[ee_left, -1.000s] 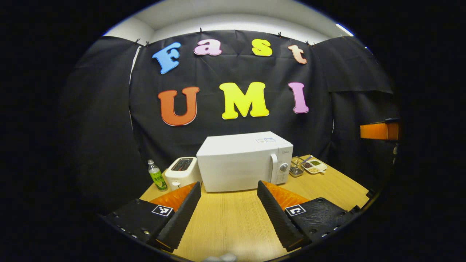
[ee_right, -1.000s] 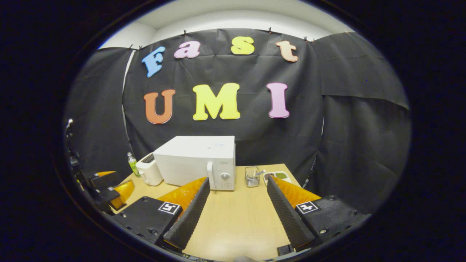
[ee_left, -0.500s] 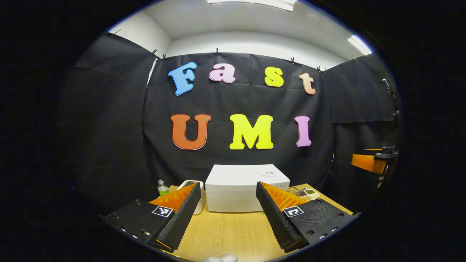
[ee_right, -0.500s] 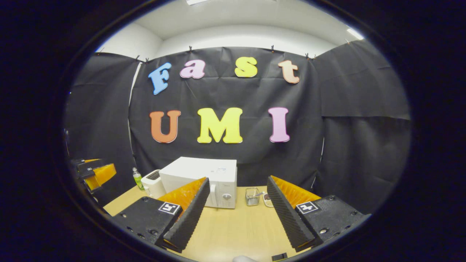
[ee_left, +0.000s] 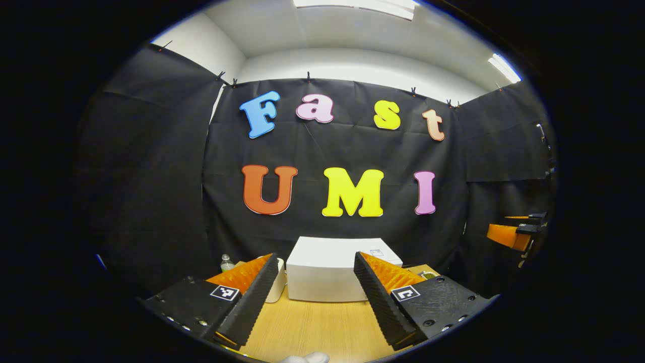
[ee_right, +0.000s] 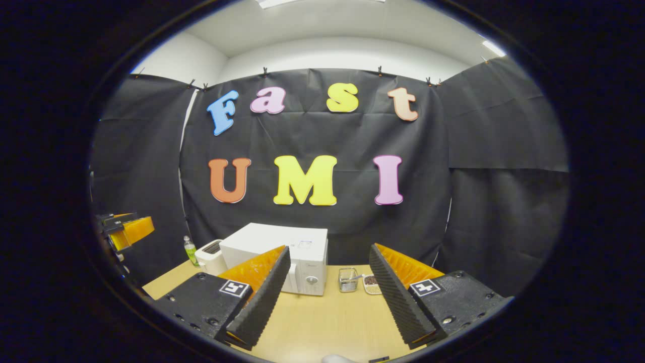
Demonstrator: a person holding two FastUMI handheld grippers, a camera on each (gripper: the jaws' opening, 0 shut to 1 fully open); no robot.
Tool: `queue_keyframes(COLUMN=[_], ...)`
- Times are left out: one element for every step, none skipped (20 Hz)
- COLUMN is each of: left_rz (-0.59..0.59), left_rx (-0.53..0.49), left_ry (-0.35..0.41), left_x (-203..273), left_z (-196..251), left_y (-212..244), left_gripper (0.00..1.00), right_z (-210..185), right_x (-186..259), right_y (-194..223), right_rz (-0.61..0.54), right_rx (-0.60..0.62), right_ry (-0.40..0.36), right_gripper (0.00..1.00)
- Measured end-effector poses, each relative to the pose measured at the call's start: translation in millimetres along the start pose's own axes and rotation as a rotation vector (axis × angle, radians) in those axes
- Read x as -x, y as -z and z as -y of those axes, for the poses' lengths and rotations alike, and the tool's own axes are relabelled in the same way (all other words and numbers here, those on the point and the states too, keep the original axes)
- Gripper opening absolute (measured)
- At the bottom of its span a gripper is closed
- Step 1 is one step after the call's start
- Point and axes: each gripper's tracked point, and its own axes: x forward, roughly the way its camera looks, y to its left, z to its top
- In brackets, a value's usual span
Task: Open the microwave oven with the left hand, put the food in, and close the microwave oven.
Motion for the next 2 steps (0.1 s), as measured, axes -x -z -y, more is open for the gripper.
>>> queue_keyframes(left_rz=[-0.003, -0.006], left_rx=[0.001, -0.001], left_ry=[0.001, 0.003], left_x=[-2.1, -3.8], left_z=[-1.0, -0.7], left_y=[-0.8, 0.1], left_gripper=[0.93, 0.93], right_z=[-1.2, -2.7], right_x=[-0.6, -1.7], right_y=[-0.7, 0.7], right_rz=[0.001, 0.001], right_rx=[-0.007, -0.010], right_ry=[-0.001, -0.001], right_gripper=[1.00, 1.00])
